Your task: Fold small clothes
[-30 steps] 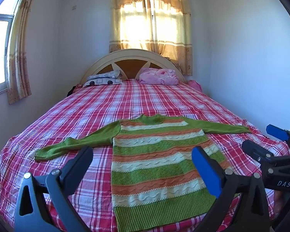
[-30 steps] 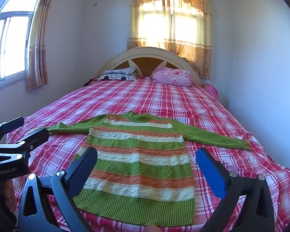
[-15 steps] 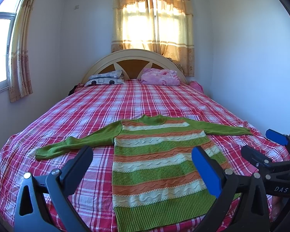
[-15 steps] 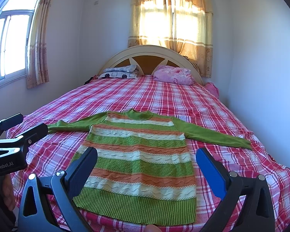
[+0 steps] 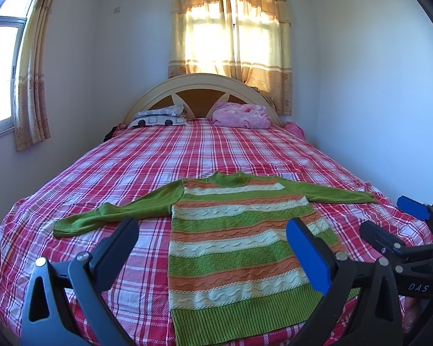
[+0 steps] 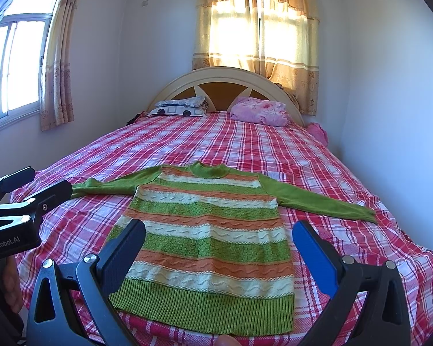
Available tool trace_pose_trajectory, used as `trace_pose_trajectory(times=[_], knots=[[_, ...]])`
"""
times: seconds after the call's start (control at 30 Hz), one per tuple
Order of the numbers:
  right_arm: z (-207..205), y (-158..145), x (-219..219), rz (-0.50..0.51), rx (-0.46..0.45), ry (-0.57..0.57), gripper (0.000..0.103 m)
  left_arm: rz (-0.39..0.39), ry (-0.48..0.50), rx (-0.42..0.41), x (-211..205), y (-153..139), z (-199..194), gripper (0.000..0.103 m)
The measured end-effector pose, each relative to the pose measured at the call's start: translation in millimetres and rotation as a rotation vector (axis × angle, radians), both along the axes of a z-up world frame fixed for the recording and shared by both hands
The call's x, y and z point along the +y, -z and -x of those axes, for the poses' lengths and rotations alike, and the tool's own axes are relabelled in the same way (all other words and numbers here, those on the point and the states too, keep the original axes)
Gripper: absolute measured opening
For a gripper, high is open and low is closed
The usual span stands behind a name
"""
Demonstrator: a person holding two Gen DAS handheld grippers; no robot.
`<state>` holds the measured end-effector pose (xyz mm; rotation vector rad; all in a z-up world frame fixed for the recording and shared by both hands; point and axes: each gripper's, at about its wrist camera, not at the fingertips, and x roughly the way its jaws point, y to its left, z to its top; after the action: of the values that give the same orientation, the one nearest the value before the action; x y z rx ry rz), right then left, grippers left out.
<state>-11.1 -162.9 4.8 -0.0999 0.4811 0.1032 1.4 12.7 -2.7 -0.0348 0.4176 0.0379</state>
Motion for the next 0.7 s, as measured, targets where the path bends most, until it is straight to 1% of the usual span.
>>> trace_pose_trajectory(times=[0.7], knots=[[1.4, 2.9, 3.3, 0.004, 0.003, -0.006, 0.102, 0.0, 0.0, -0.001, 0.1, 0.3, 0.3, 0.103]])
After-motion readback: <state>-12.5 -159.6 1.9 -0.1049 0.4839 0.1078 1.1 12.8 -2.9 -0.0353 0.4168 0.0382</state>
